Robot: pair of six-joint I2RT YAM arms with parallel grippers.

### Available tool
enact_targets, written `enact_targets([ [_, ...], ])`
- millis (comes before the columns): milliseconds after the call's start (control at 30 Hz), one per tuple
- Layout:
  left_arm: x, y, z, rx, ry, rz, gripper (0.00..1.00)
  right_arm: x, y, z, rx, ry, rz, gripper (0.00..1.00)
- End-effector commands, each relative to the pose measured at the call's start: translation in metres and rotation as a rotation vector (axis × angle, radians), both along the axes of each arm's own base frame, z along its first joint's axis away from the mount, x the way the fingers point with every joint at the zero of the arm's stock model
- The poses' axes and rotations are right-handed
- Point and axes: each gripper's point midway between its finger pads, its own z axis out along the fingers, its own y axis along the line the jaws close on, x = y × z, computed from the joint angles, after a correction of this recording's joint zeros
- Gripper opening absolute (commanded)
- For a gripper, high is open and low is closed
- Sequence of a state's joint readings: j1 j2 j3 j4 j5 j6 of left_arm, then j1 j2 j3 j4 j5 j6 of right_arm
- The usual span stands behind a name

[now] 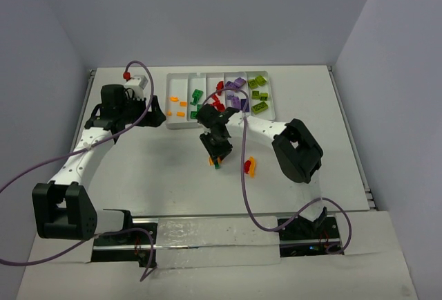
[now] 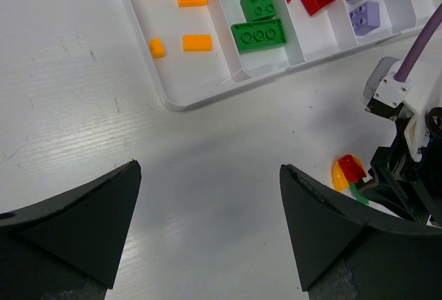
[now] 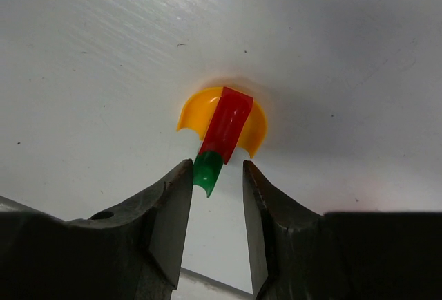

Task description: Sort the legos into containers by color

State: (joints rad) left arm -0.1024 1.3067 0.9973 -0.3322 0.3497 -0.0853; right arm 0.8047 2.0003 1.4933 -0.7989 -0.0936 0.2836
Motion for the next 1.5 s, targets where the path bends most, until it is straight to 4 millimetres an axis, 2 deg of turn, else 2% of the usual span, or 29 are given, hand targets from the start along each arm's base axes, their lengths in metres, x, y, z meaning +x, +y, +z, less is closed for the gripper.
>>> enact_targets([
  [0,0.005,-0.001,0.008,-0.013,-0.045,-0.013,0.92,0.001,0.008,0.013,0.034,-0.002,-0.002,0.42],
  [133,0.005,-0.001,0.006,-0.015,-0.037,-0.013,0.92,-0.002,0.006,0.02,0.048,-0.012,-0.007,0.45],
  [267,0.006,-0.002,0.007,-0.02,-0.035,-0.012,0.91,-0.006,0.001,0.014,0.034,-0.004,-0.009,0.49],
  [533,0.006,-0.002,0.007,-0.016,-0.032,-0.016,0.92,-0.009,-0.003,0.0,0.005,0.019,-0.009,0.44],
  [733,0.005,-0.003,0.004,-0.024,-0.02,-0.017,0.91,-0.008,-0.003,0.002,0.008,0.013,0.007,0.28],
  [900,0.0,-0.009,-0.005,-0.063,0.025,-0.036,0.91,-0.011,-0.003,0.005,0.03,0.015,0.029,0.2],
  [1000,-0.007,-0.015,-0.011,-0.118,0.067,-0.066,0.91,-0.011,-0.002,0.01,0.06,0.023,0.054,0.0],
  [1033,-0.011,-0.017,-0.011,-0.148,0.077,-0.084,0.91,-0.011,-0.001,0.013,0.071,0.024,0.064,0.0],
  [1133,-0.02,-0.023,-0.01,-0.223,0.096,-0.126,0.89,-0.01,0.005,0.028,0.133,0.0,0.083,0.0],
  [1167,-0.028,-0.031,-0.008,-0.268,0.11,-0.173,0.88,-0.01,0.008,0.034,0.159,-0.008,0.093,0.0],
  [1233,-0.048,-0.043,-0.015,-0.348,0.164,-0.233,0.85,-0.006,0.02,0.063,0.249,-0.06,0.128,0.0],
  [1333,-0.068,-0.055,-0.012,-0.438,0.197,-0.292,0.83,0.003,0.034,0.09,0.329,-0.128,0.154,0.0],
  [1367,-0.072,-0.057,-0.012,-0.453,0.202,-0.301,0.81,0.004,0.038,0.102,0.362,-0.148,0.164,0.0],
  [1467,-0.08,-0.06,-0.01,-0.488,0.215,-0.315,0.79,0.01,0.049,0.12,0.412,-0.184,0.179,0.0],
])
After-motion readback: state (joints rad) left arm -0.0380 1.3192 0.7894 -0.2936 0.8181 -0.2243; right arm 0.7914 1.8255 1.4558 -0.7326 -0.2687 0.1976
